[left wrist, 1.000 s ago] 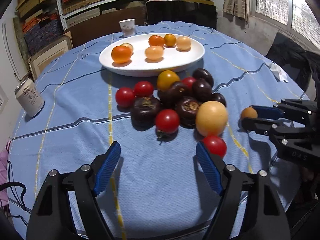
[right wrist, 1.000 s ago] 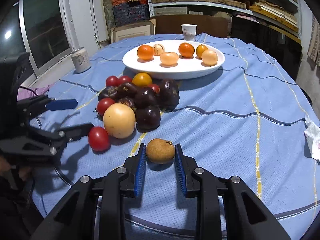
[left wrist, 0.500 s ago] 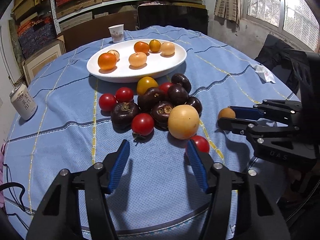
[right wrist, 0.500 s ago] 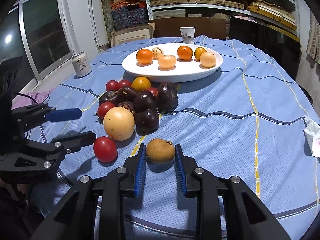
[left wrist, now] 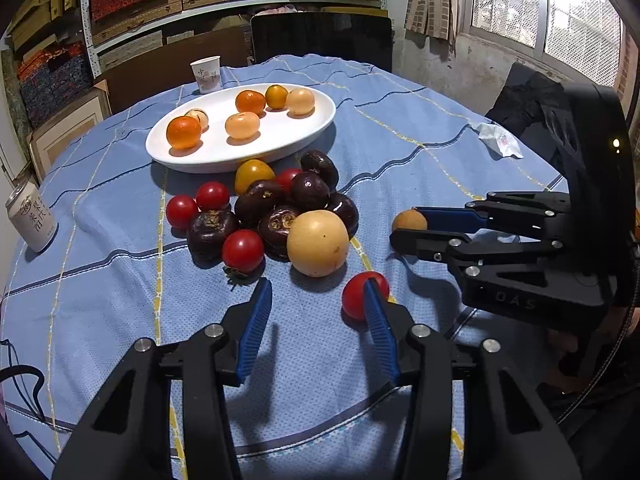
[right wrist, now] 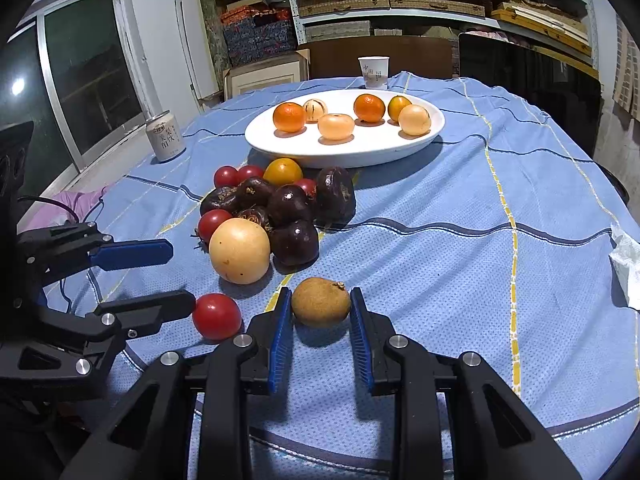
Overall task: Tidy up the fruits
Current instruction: 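Grasp a red tomato with the left tool while the right tool grasps a small brown pear, then close the left tool on the red tomato while the right tool holds the brown pear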
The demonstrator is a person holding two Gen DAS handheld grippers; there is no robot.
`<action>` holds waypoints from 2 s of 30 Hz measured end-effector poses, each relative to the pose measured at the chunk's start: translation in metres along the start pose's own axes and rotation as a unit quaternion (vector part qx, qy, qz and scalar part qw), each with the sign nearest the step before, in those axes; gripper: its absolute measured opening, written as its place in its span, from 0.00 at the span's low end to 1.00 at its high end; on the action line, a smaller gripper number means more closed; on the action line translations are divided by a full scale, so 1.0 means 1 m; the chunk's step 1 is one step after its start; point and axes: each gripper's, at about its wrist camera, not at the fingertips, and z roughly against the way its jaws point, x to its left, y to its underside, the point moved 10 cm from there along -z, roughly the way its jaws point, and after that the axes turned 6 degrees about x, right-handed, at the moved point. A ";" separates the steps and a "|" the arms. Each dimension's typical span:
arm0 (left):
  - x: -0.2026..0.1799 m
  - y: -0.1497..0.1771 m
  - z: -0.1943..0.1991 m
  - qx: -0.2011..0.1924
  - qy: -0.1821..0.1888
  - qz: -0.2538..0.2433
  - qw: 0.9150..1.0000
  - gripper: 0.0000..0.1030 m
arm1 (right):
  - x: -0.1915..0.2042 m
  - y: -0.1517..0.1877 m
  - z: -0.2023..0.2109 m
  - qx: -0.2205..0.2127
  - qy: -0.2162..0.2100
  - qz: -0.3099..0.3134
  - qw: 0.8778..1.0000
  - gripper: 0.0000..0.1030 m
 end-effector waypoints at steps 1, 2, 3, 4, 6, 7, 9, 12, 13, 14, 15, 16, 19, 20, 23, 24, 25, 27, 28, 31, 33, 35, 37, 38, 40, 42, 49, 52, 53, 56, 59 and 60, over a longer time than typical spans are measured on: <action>0.000 0.000 0.001 -0.001 0.001 0.001 1.000 0.45 | 0.000 0.000 0.000 0.000 -0.001 0.000 1.000 0.28; 0.000 -0.001 0.002 -0.003 0.001 0.001 1.000 0.45 | 0.000 0.000 0.000 0.000 -0.002 -0.001 1.000 0.28; -0.001 -0.001 0.003 -0.003 0.002 0.001 1.000 0.45 | -0.001 0.000 0.000 0.000 -0.004 -0.002 1.000 0.28; -0.002 -0.001 0.005 -0.004 0.005 0.003 1.000 0.45 | 0.000 0.000 0.000 -0.001 -0.005 -0.002 1.000 0.28; -0.005 -0.002 0.009 -0.010 0.015 0.003 1.000 0.45 | 0.000 0.000 0.001 -0.002 -0.006 -0.003 1.000 0.28; -0.008 -0.003 0.011 -0.014 0.016 0.000 1.000 0.45 | 0.000 0.000 0.001 -0.002 -0.007 -0.003 1.000 0.28; -0.010 -0.003 0.010 -0.012 0.012 -0.008 1.000 0.45 | 0.000 0.000 0.001 -0.003 -0.008 -0.003 1.000 0.28; -0.006 0.002 -0.001 0.008 0.008 0.000 1.000 0.45 | 0.000 0.000 0.002 -0.005 -0.009 -0.003 1.000 0.28; -0.006 0.003 -0.004 0.011 0.011 0.004 1.000 0.45 | 0.000 0.000 0.002 -0.005 -0.010 -0.003 1.000 0.28; -0.006 0.003 -0.004 0.010 0.014 0.006 1.000 0.45 | 0.000 0.000 0.003 -0.006 -0.010 -0.004 1.000 0.28; -0.006 0.002 -0.004 0.010 0.012 0.005 1.000 0.45 | 0.000 0.000 0.003 -0.007 -0.011 -0.004 1.000 0.28; -0.007 0.002 -0.003 0.009 0.011 0.002 1.000 0.45 | 0.000 0.000 0.003 -0.006 -0.011 -0.004 1.000 0.28; -0.014 0.003 -0.002 0.008 0.017 -0.005 1.000 0.40 | 0.000 0.000 0.004 -0.008 -0.012 -0.003 1.000 0.28; -0.016 0.002 -0.002 0.008 0.020 -0.007 1.000 0.40 | 0.000 0.000 0.004 -0.008 -0.013 -0.004 1.000 0.28; -0.021 0.002 -0.003 0.009 0.026 -0.010 1.000 0.40 | 0.000 0.000 0.005 -0.010 -0.016 -0.006 1.000 0.28; -0.022 0.002 -0.005 0.011 0.025 -0.012 1.000 0.40 | 0.000 0.000 0.005 -0.011 -0.017 -0.006 1.000 0.28; -0.022 0.001 -0.007 0.012 0.025 -0.012 1.000 0.40 | 0.000 0.000 0.005 -0.011 -0.018 -0.006 1.000 0.28; -0.022 0.000 -0.013 0.018 0.025 -0.009 0.999 0.40 | 0.000 0.000 0.005 -0.011 -0.019 -0.005 1.000 0.28; -0.023 0.000 -0.017 0.023 0.026 -0.007 0.999 0.40 | 0.000 0.000 0.005 -0.011 -0.019 -0.005 1.000 0.28; -0.027 0.003 -0.028 0.036 0.035 -0.004 0.999 0.40 | 0.000 0.000 0.005 -0.011 -0.019 -0.005 1.000 0.28; -0.031 0.005 -0.032 0.042 0.037 -0.006 0.998 0.35 | 0.001 0.000 0.005 -0.011 -0.020 -0.004 1.000 0.28; -0.029 0.006 -0.033 0.043 0.036 -0.002 0.998 0.29 | 0.001 0.000 0.005 -0.011 -0.022 -0.005 1.000 0.28; -0.026 0.007 -0.033 0.043 0.041 0.006 0.998 0.26 | 0.000 0.000 0.004 -0.009 -0.024 -0.009 1.000 0.28; -0.026 0.007 -0.032 0.042 0.042 0.007 0.998 0.26 | 0.000 -0.001 0.004 -0.008 -0.025 -0.010 1.000 0.28; -0.027 0.007 -0.032 0.040 0.040 0.006 0.998 0.26 | 0.000 0.000 0.004 -0.008 -0.025 -0.008 1.000 0.28; -0.026 0.008 -0.032 0.039 0.041 0.008 0.998 0.26 | -0.001 -0.001 0.004 -0.009 -0.025 -0.008 1.000 0.28; -0.024 0.008 -0.030 0.038 0.043 0.013 0.998 0.26 | -0.001 -0.001 0.002 -0.007 -0.024 -0.008 1.000 0.28; -0.022 0.008 -0.028 0.037 0.043 0.016 0.998 0.26 | -0.001 -0.001 0.002 -0.007 -0.024 -0.009 1.000 0.28; -0.021 0.008 -0.027 0.036 0.044 0.018 0.998 0.26 | -0.001 -0.001 0.002 -0.007 -0.025 -0.008 1.000 0.28; -0.016 0.008 -0.025 0.034 0.045 0.027 0.998 0.26 | -0.001 0.000 0.001 -0.005 -0.024 -0.009 1.000 0.28; -0.006 0.009 -0.025 0.036 0.042 0.041 0.998 0.26 | -0.001 0.000 0.001 -0.005 -0.024 -0.009 1.000 0.28; -0.003 0.009 -0.025 0.036 0.039 0.044 0.998 0.26 | -0.001 0.000 0.001 -0.005 -0.024 -0.009 1.000 0.28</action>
